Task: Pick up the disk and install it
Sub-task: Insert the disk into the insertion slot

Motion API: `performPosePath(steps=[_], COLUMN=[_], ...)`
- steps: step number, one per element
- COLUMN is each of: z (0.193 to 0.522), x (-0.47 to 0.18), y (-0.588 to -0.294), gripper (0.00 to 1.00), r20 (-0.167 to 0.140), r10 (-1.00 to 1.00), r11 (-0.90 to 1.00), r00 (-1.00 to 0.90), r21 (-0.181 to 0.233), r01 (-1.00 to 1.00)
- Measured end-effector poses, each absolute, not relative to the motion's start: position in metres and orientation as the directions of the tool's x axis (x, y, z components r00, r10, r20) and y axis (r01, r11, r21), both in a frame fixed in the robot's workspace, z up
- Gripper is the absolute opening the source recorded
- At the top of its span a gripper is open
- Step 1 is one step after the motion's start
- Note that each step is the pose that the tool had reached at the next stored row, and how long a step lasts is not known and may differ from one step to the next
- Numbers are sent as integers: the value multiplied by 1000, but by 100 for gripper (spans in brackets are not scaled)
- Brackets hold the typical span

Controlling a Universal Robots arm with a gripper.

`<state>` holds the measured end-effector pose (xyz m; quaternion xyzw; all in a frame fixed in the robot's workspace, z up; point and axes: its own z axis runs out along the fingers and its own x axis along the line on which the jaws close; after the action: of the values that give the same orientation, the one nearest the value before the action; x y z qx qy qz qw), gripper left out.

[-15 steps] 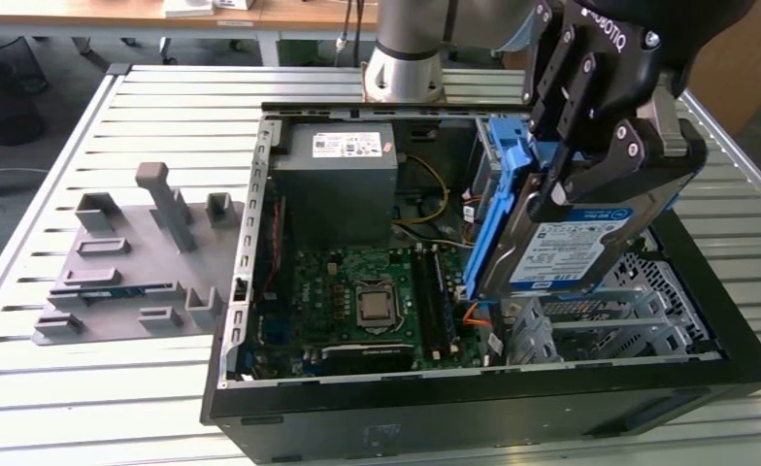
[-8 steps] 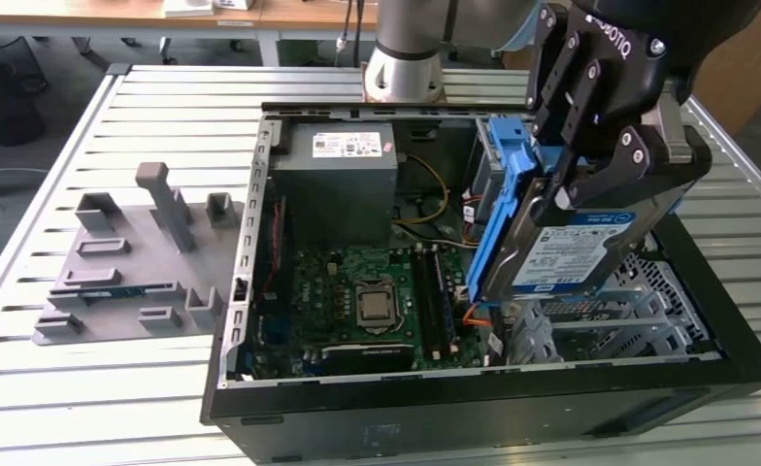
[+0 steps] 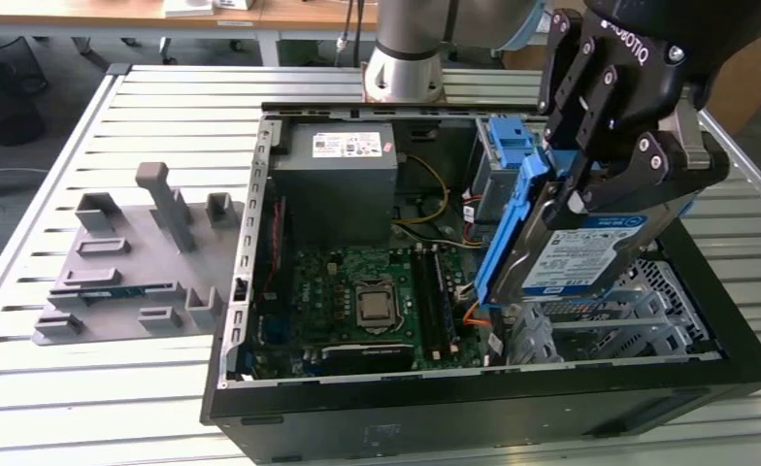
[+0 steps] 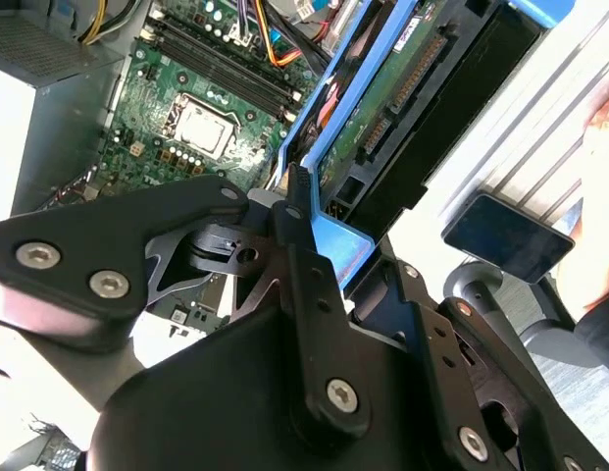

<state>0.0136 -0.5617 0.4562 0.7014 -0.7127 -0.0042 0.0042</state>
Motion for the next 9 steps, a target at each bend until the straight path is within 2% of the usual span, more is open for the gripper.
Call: performPosePath(steps=[9], z=[455], x=[24], y=[-562], gripper=[36], r20=[0], r10=[-1000], r11=[16], r00=[-16], r21=[12], r01=[-1000])
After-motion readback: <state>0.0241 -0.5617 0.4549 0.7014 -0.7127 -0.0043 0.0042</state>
